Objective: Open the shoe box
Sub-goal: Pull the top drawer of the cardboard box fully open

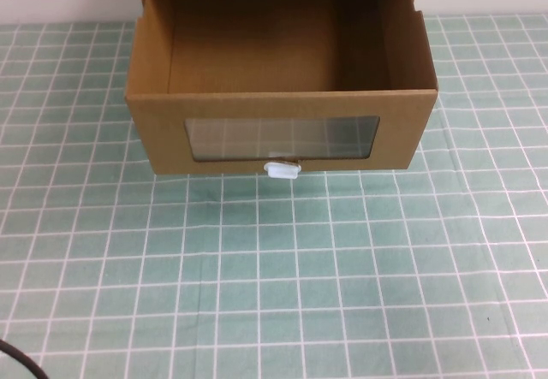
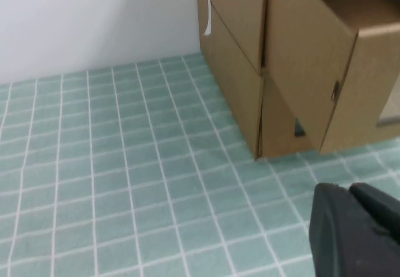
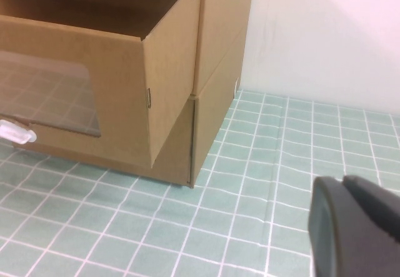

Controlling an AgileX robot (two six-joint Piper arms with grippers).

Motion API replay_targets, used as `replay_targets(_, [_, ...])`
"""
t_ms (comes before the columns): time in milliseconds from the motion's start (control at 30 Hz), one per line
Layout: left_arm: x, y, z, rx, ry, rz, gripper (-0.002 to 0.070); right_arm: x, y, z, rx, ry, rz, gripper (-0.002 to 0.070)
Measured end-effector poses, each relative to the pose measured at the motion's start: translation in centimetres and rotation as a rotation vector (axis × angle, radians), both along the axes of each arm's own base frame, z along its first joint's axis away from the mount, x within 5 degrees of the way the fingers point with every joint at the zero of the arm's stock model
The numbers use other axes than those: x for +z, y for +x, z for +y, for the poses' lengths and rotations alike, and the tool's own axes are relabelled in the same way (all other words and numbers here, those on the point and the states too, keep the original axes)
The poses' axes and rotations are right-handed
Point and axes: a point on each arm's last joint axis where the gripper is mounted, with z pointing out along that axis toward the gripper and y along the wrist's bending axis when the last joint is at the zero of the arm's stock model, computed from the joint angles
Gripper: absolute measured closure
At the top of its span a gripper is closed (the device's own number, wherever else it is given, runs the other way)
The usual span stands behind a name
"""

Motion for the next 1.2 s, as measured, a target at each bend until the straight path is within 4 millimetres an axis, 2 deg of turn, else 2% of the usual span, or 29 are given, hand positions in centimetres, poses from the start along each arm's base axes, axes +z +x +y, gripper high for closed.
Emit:
replay_targets(133, [-1.5,-0.6,0.5,0.026,0.052,-0.022,0.0680,0.0,0.0,0.0,0.000,0.000,0.000,0.0689])
replay_targets(300, [-4.3,-1.6,0.8,0.022,0.056,-0.148,0.0680,0.0,0.0,0.0,0.000,0.000,0.000,0.0689])
replay_targets(500, [-10.2,-2.1,0.4,-0.009,-0.073,-0.258,0.0680,0.0,0.0,0.0,0.000,0.000,0.000,0.0689])
replay_targets(633, [-13.7,-1.9,0.2,-0.019,-0.088,-0.167,0.0680,0.0,0.0,0.0,0.000,0.000,0.000,0.0689])
replay_targets(900, [-15.5,-2.2,0.1,-0.035,-0.035,0.003,0.0680,0.0,0.0,0.0,0.000,0.001,0.001,0.0689])
replay_targets(1200, [-15.6,-2.2,0.1,-0.036,-0.033,0.008,0.0680,0.0,0.0,0.0,0.000,0.001,0.001,0.0689])
